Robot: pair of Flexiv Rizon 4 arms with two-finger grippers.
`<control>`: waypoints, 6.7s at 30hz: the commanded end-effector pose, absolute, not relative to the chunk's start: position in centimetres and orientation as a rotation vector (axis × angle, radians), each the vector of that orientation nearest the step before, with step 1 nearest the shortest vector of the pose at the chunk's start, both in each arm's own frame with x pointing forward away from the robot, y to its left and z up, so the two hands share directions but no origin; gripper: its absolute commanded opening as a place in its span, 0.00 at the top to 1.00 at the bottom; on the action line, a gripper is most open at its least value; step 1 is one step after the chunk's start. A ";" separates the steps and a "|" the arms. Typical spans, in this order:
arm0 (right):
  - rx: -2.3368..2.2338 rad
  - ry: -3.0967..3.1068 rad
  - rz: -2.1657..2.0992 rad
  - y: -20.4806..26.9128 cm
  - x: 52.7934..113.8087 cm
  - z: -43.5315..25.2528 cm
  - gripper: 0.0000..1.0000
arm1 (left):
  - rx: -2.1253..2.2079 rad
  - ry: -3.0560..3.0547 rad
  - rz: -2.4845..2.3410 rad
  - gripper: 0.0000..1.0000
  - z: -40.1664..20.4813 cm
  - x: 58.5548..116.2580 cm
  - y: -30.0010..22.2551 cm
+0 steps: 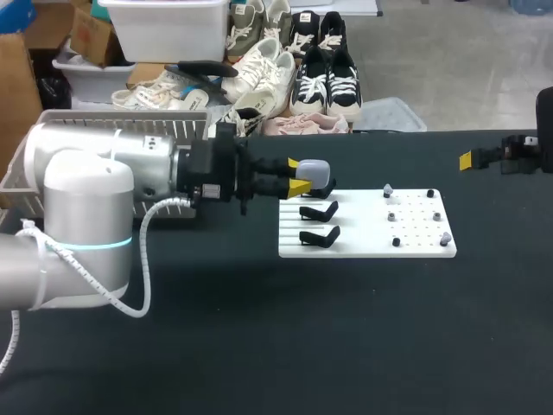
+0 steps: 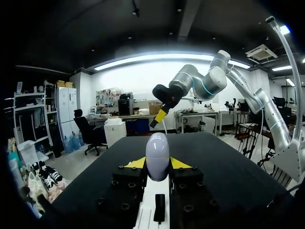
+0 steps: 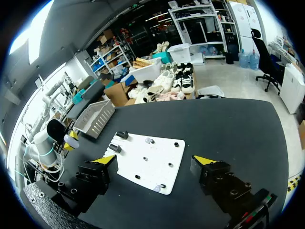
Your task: Pick up each earbud case from the left stands, insert the matching earbuds, close the lid, and place the case in the box.
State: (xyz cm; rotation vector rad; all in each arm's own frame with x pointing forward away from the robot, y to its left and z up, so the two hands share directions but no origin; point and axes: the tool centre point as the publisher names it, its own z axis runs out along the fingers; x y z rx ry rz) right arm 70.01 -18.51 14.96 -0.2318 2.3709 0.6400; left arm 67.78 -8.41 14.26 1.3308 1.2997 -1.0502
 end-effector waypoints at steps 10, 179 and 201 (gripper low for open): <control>-0.235 2.371 0.644 -18.6 70.1 14.9 0.00 | 1.311 1.305 -1.031 1.00 14.2 67.5 -8.4; -0.745 2.437 0.512 -0.1 67.5 12.9 0.00 | 1.351 1.188 -1.142 1.00 11.1 67.6 -12.2; -0.750 2.409 0.491 0.1 68.5 14.5 0.00 | 1.351 1.188 -1.142 1.00 11.1 67.6 -12.2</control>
